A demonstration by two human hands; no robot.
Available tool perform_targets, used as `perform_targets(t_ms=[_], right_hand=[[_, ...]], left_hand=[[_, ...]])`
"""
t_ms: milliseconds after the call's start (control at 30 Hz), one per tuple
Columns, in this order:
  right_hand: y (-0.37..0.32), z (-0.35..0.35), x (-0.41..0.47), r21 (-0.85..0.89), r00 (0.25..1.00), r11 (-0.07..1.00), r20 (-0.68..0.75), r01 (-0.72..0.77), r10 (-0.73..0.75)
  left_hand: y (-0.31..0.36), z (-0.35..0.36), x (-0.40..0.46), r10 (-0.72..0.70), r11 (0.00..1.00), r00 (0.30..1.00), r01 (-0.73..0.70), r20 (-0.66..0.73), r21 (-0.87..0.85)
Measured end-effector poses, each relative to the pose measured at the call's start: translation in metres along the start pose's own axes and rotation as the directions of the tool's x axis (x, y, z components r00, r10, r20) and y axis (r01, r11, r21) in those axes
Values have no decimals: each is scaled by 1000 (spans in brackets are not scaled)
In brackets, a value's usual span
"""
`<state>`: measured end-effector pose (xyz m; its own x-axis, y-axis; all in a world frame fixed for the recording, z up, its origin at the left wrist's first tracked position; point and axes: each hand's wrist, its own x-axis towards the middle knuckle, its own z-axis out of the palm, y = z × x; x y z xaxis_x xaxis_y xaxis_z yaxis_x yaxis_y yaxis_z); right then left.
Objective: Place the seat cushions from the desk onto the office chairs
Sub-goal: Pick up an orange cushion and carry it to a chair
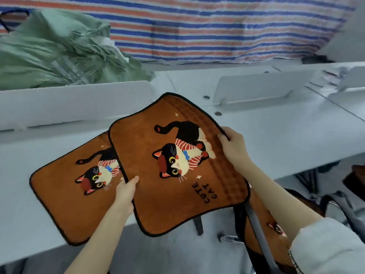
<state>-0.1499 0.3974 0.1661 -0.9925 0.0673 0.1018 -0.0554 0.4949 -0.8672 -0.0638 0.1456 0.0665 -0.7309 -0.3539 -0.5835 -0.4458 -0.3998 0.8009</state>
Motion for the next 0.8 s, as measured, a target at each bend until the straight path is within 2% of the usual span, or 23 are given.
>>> perform_targets(t_ms=[133,267,467,600,800], right_hand=[[25,-108,-29,9,986,998,-155,-55,55],[64,-243,-77,31,934,994,-340,-105,110],[122,-428,-160,78,836,989,-529,-123,146],[171,-557,-212,157,711,981,-677,-115,191],[238,-682,-250,288,600,953,-748,-93,284]], left_hand=[[-7,87,-41,89,989,989,-101,116,107],[-40,195,-123,172,955,945,-229,278,189],[-105,337,-256,355,866,820,-469,449,171],[-152,443,-345,384,824,716,-551,584,134],[-204,571,-416,419,748,562,-659,713,79]])
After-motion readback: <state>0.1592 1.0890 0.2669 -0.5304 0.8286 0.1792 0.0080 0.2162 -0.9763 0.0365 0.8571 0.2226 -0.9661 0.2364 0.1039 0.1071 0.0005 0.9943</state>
